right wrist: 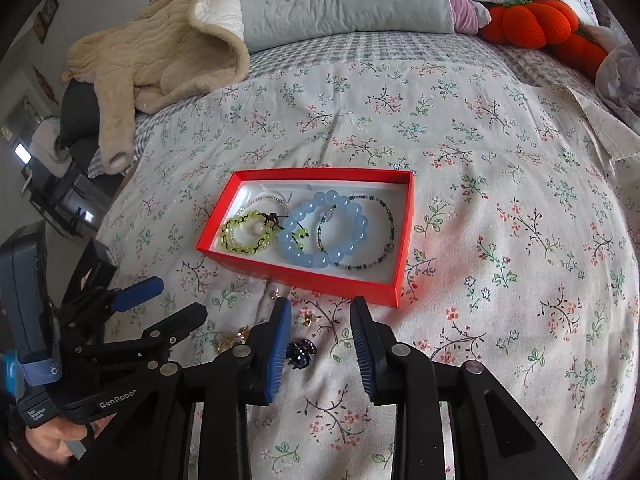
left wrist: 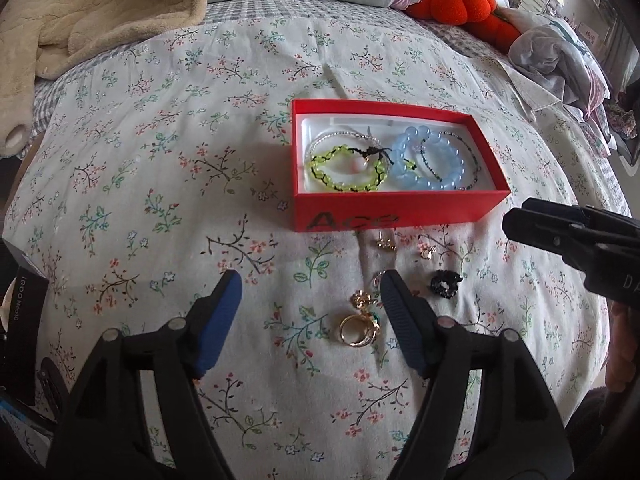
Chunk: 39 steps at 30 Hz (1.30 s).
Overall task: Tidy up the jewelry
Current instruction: 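Withdraw both tools from the box back toward the remaining jewelry, then lower the left tool onto the gold ring and close it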
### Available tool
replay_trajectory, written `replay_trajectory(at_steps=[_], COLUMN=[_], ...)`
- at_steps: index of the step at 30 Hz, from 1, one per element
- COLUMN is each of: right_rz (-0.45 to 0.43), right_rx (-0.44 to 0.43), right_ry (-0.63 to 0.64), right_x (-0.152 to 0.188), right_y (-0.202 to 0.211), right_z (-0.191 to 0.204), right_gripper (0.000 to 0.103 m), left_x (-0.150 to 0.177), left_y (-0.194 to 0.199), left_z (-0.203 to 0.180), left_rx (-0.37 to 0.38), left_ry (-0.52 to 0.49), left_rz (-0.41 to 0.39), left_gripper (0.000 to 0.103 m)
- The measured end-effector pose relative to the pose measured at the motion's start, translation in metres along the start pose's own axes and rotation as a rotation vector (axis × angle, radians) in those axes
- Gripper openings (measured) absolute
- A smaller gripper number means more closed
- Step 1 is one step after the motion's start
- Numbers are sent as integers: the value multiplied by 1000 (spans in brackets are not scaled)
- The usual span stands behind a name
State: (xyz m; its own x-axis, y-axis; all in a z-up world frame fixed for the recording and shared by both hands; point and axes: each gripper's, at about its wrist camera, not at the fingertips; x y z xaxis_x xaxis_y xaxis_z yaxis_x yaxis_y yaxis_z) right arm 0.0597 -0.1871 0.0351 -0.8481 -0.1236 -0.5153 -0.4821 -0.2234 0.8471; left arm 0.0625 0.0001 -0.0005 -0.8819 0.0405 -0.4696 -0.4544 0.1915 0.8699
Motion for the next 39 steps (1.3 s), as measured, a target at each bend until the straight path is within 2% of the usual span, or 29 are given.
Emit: replay_trajectory(at_steps=[1,4,9,11,17,29,34,39], right_rz=[3,19,52,66,106,201,209,209], right_rx=[4,4,33,53,99,141,136,131], right_ry=[-1,14,26,34,57,102,112,112], right_x=[3,10,25,31,46,62,62,62], right_y=[0,0,-6,-9,-19,-39,-42,-41], right_z=[0,3,2,1,-3,-10,-5,-5], right_gripper=[56,57,65,70,73,74,74,74], left_x=[3,10,24,30,45,61,57,54], left_y=[-1,-3,-8,-10,-16,-26,-28,-30], left_z=[3,10,20,21,21,8,-1,-8], left_rx=[-6,-21,-39,-49,-51,19,93,147], left_ry=[6,28,50,48,18,-97,-109,-93], left_rz=[10,36,54,56,56,76,91,90], left_gripper=[74,76,78,79,80,80,79,69])
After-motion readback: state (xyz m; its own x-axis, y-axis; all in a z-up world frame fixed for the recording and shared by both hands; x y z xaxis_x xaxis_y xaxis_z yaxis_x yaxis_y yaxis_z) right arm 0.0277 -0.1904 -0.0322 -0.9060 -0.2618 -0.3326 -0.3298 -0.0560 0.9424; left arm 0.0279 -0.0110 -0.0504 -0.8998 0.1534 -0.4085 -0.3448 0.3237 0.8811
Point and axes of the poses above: each gripper's, at about its wrist camera, not at the fingertips, and y roughly against the way its jaws point, z to its left, x to its underside, and after that the axes turned 9 degrees about y, right-handed
